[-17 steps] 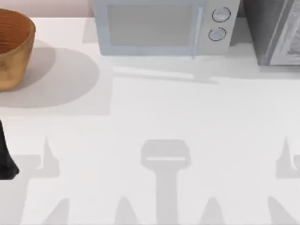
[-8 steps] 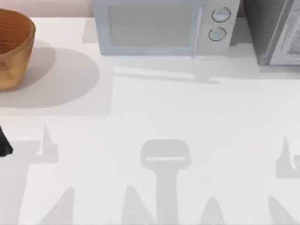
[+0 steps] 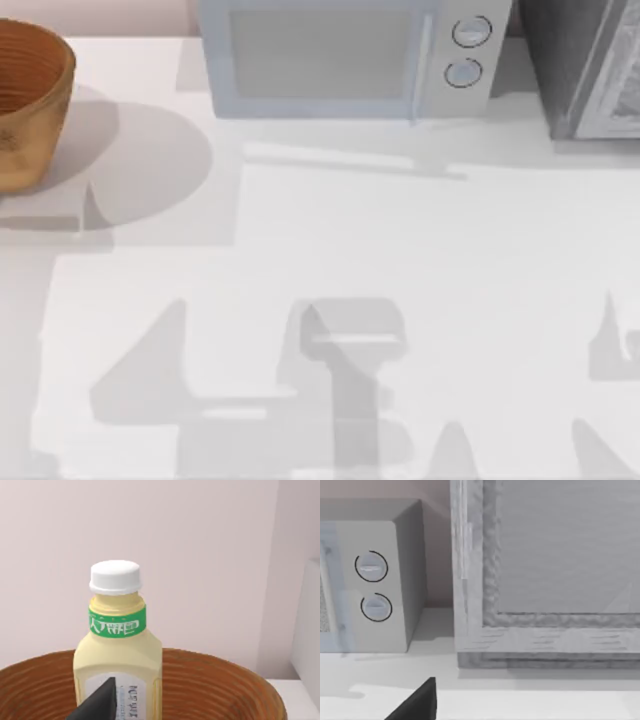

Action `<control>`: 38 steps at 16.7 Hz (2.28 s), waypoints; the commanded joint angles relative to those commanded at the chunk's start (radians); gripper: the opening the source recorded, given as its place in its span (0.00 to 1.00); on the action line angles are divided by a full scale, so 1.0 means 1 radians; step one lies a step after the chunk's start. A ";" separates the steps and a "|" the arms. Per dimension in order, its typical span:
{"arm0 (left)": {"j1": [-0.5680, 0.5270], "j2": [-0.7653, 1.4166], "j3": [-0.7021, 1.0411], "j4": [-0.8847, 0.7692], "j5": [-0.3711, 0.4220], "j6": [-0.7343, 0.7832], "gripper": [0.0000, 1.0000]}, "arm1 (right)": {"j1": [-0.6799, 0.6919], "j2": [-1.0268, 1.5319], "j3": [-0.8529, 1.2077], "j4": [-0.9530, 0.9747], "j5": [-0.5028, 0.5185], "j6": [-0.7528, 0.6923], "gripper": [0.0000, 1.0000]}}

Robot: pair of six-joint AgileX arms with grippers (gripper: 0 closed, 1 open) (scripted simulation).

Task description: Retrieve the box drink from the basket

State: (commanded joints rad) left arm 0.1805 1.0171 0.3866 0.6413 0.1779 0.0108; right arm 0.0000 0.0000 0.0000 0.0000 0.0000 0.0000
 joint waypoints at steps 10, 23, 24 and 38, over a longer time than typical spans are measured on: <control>0.102 0.816 0.318 0.481 0.132 0.006 1.00 | 0.000 0.000 0.000 0.000 0.000 0.000 1.00; 0.109 0.981 0.402 0.556 0.150 0.005 1.00 | 0.000 0.000 0.000 0.000 0.000 0.000 1.00; 0.106 0.996 0.423 0.546 0.146 0.005 1.00 | 0.000 0.000 0.000 0.000 0.000 0.000 1.00; 0.075 1.098 0.596 0.477 0.117 0.004 0.77 | 0.000 0.000 0.000 0.000 0.000 0.000 1.00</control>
State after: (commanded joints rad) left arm 0.2557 2.1149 0.9830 1.1180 0.2949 0.0144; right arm 0.0000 0.0000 0.0000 0.0000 0.0000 0.0000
